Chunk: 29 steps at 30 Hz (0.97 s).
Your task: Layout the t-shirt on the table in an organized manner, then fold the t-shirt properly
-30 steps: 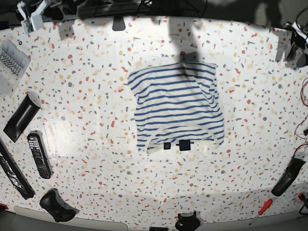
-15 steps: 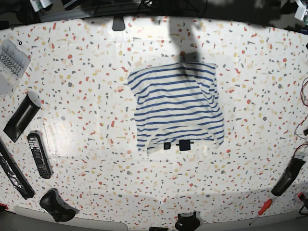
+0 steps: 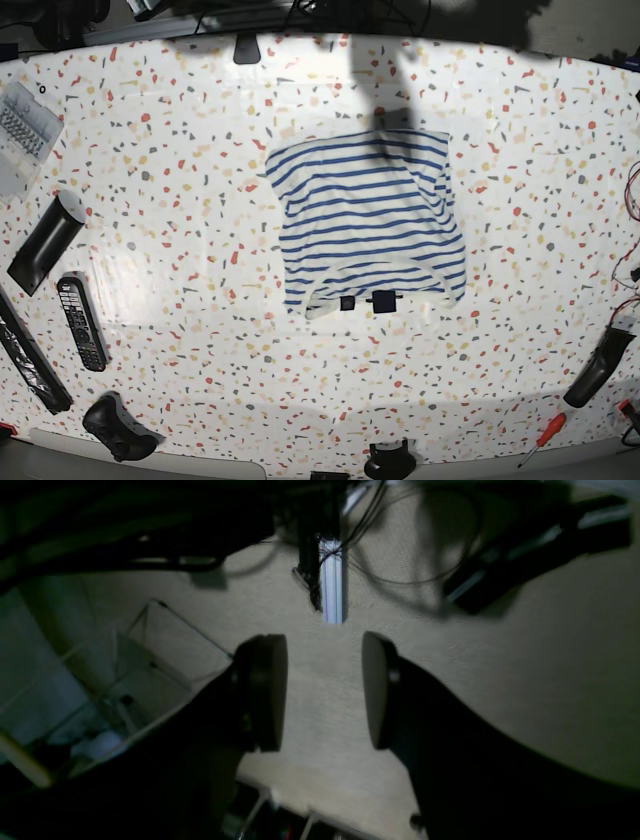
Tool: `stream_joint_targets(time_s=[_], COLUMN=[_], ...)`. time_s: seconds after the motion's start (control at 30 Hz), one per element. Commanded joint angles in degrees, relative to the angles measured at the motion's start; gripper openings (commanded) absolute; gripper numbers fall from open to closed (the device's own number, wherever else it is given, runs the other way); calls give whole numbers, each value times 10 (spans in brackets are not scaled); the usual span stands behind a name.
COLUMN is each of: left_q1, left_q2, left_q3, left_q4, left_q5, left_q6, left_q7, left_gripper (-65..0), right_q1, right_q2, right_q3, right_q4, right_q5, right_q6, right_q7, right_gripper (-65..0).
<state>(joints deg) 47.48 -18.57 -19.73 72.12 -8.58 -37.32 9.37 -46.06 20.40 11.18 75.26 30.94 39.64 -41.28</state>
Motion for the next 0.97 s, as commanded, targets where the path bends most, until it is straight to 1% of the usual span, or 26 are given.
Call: stream_joint_targets(time_s=[0.0,0.03,0.1,0.17,0.2,0.23,0.27,0.3,0.33,0.4,0.47,0.5,0.53,0.6,0.93], left_q1=[-12,-34,-76,-112,-129,-146,-162,-180,-197,-227,-244,-249,-252,-256,-260], left_q2=[0,5,8,6,6,6,6,6,6,7,10,13,16,22,44], left_q3=[1,3,3,3,3,3,3,3,3,3,3,3,3,3,3], left_q4=[-26,-62,-132,-199,-230,-260,-290,-317,-340,-372,-384,-384,-382,-382,-379], left_q5=[9,23,42,41,42,46,52,62,75,75,70,70,70,70,71], left_q6=[14,29,42,47,59,78,94,100,100,99,99,99,99,99,101], left_q7=[-14,-18,-21,-31,-37,-42,-45,-45,-43,-26,-17,-17,-18,-17,-28], left_gripper=[-422,-422,-422,-422,-422,-422,-423,-429,-440,-454,-457,-457,-457,-457,-457], right_q1=[16,40,83,124,142,160,177,194,210,238,263,273,282,294,300], right_q2=[5,5,5,5,5,5,5,5,5,5,5,5,4,2,2], right_q3=[-9,-22,-50,-81,-97,-113,-129,-142,-156,-182,-207,-217,-225,-237,-247], right_q4=[-28,-63,-127,-186,-214,-243,-271,-299,-325,-373,-415,-433,-449,-468,-471], right_q5=[-8,-19,-49,-89,-106,-115,-115,-115,-115,-115,-115,-115,-115,-115,-115], right_q6=[4,4,4,4,4,4,1,1,1,1,0,-3,-11,-23,-23], right_q7=[1,1,10,50,78,111,150,190,228,298,350,368,377,378,374], right_gripper=[-407,-407,-407,-407,-407,-407,-407,-407,-407,-407,-407,-407,-407,-407,-407])
